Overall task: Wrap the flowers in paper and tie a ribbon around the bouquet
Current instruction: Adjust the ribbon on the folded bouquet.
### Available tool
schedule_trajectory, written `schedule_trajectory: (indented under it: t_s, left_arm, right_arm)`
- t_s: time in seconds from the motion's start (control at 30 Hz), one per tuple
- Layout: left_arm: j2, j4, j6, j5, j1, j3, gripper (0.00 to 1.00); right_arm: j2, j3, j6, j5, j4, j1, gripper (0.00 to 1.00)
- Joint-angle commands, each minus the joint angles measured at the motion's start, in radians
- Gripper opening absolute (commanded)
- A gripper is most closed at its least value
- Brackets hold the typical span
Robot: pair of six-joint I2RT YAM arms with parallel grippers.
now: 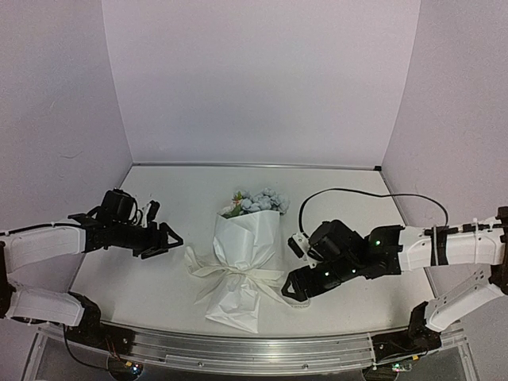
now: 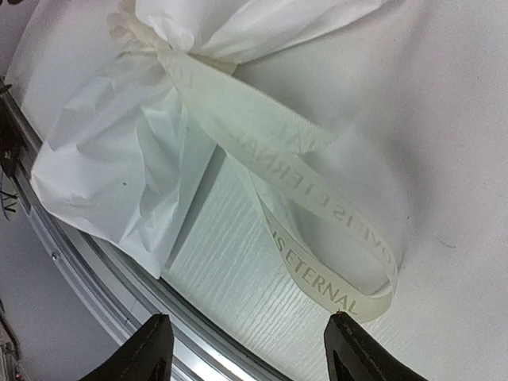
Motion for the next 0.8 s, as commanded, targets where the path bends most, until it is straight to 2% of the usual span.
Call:
schedule_trajectory:
  t_s: [0.0,0.17,0.3,0.37,0.53,0.67,0.77]
  left_arm:
    - [-0.052,0.020,0.006,-0.035,-0.099,-0.009,0.69]
    - [-0.047,0.047,-0.022,-0.085,-0.202,-0.043,0.65]
    - [-0.017,0.074,-0.045,-0.098,-0.255,-0.050,0.63]
    - [-0.003,0.080,-0.050,-0.107,-0.278,-0.055,0.61]
    - [0.029,0.083,-0.048,-0.117,-0.328,-0.061,0.59]
    - [0.064,0.095,-0.043,-0.128,-0.368,-0.056,0.56]
    - [0.109,0.085,-0.028,-0.160,-0.417,-0.029,0.56]
  right_arm:
    - [0.039,0.055,0.004,-0.100,0.045,-0.098,0.67]
    - [0.180,0.058,0.081,-0.225,0.265,-0.180,0.64]
    - [0.274,0.094,0.133,-0.260,0.349,-0.190,0.60]
    - [0.309,0.081,0.171,-0.261,0.440,-0.190,0.58]
    - [0.332,0.045,0.205,-0.221,0.526,-0.191,0.51]
    - [0.338,0.046,0.211,-0.217,0.536,-0.190,0.41]
    - [0.341,0.049,0.218,-0.229,0.537,-0.190,0.22]
